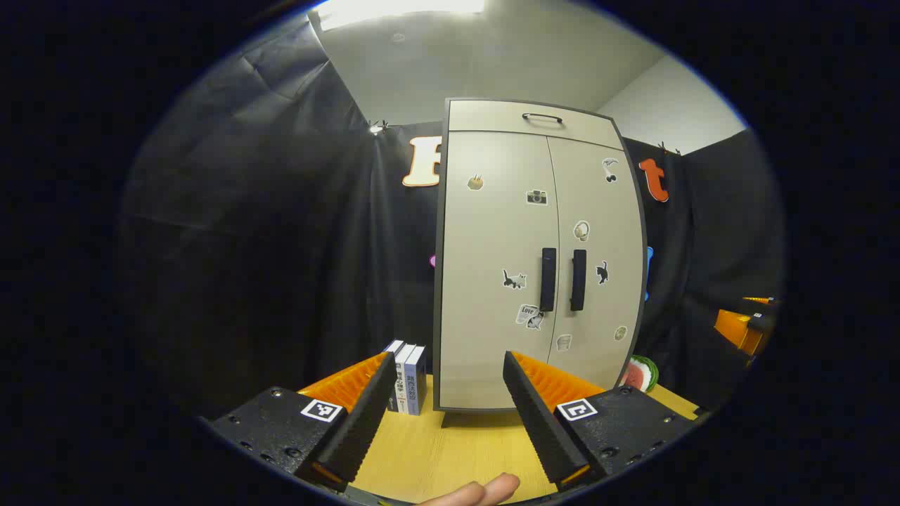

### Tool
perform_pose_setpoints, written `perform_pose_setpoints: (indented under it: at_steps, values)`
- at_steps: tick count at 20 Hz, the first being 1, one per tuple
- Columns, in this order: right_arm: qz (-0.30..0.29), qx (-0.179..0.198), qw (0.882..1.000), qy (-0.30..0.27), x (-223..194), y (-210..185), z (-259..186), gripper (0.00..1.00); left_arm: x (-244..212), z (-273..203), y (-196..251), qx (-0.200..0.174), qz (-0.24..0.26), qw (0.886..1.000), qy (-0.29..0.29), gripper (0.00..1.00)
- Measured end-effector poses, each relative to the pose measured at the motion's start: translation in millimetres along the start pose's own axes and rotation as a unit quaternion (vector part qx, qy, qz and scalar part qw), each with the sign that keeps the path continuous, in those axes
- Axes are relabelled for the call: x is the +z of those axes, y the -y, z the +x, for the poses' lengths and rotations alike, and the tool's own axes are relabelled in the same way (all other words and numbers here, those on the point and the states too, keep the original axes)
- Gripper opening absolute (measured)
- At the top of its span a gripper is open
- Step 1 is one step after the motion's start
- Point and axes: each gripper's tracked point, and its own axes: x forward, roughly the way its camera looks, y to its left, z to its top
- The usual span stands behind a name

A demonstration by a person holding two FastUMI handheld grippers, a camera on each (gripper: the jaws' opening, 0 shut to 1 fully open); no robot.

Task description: Open the right door of the double-door shoe cabinet with the right hand, and open the left door with the left hand.

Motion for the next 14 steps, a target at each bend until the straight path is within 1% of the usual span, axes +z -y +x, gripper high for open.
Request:
perform_pose_setpoints:
  at_steps: [1,3,4,6,8,9,14]
  values:
    - [0.000,0.001,1.000,-0.001,-1,0,0,0.96,1,0,1,0.000,0.003,1.000,0.004,0.95]
    - [-0.002,0.002,1.000,-0.003,-3,0,1,0.96,2,0,9,-0.007,0.001,1.000,0.007,0.96]
    - [-0.003,0.003,1.000,-0.003,-3,1,1,0.96,1,0,12,-0.011,0.000,1.000,0.007,0.94]
    - [-0.005,0.001,1.000,-0.004,-3,0,1,0.96,3,0,16,-0.018,-0.001,1.000,0.008,0.96]
    - [-0.005,0.002,1.000,-0.003,-1,0,-1,0.96,1,-2,17,-0.019,0.004,1.000,0.004,0.96]
    - [-0.004,0.004,1.000,-0.002,1,0,-3,0.96,3,-4,16,-0.020,0.005,1.000,0.004,0.94]
    - [0.000,0.005,1.000,-0.003,5,-5,-4,0.96,10,-6,14,-0.021,0.005,1.000,0.017,0.96]
